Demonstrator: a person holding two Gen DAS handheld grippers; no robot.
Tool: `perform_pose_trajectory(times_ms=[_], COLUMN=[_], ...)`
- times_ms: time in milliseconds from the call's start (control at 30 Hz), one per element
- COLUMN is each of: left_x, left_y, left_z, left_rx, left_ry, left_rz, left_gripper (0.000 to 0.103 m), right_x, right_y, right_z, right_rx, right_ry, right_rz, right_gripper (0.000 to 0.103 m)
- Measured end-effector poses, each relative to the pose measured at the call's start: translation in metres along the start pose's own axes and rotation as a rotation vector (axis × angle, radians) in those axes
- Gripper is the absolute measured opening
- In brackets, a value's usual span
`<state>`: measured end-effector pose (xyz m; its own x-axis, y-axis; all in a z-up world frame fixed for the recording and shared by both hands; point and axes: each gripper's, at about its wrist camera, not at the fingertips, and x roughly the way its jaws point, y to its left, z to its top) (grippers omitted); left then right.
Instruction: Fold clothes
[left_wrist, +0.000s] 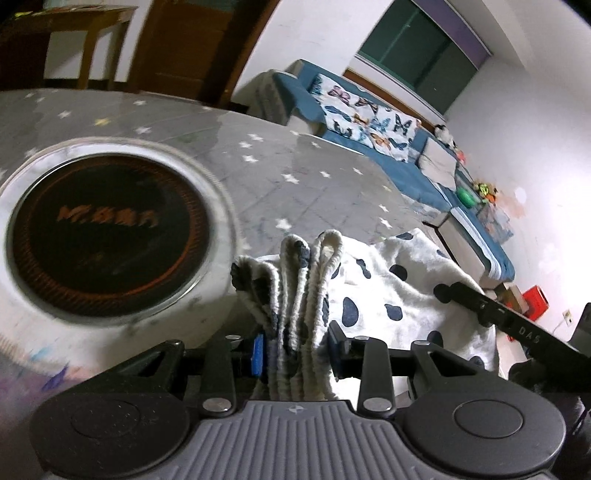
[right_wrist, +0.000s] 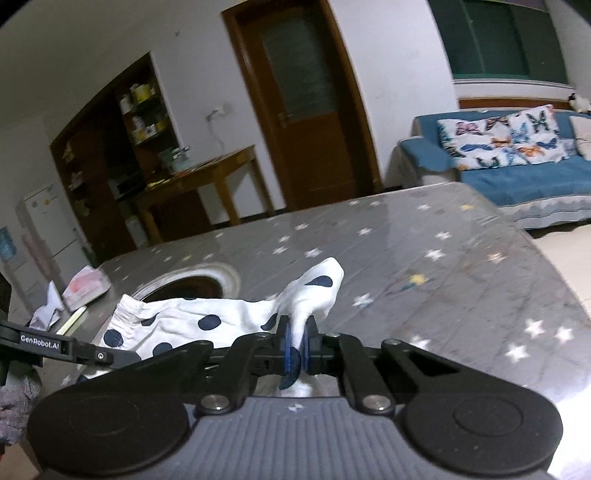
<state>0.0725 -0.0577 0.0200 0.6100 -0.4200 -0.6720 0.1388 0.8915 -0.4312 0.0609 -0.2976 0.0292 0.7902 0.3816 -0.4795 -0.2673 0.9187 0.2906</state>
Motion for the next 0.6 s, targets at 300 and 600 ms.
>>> perform_pose_trajectory(times_ms=[300,600], left_x=[0.029,0.047], left_y=[-0.035,-0.049], left_z=[0.018,0.024], left_rx=[0.082,0.113], left_ry=[0.011,0.030], left_rz=[-0.010,0.008], left_gripper=[0.030,0.032], right_x=[-0.005,0.000], right_y=[-0.027,-0.048], right_z=[0.012,0.001], right_rx=[0.007,0.028], right_ry=[-0.025,-0.004], right_rz=[-0.076,-0.105], right_gripper=[0.005,0.005])
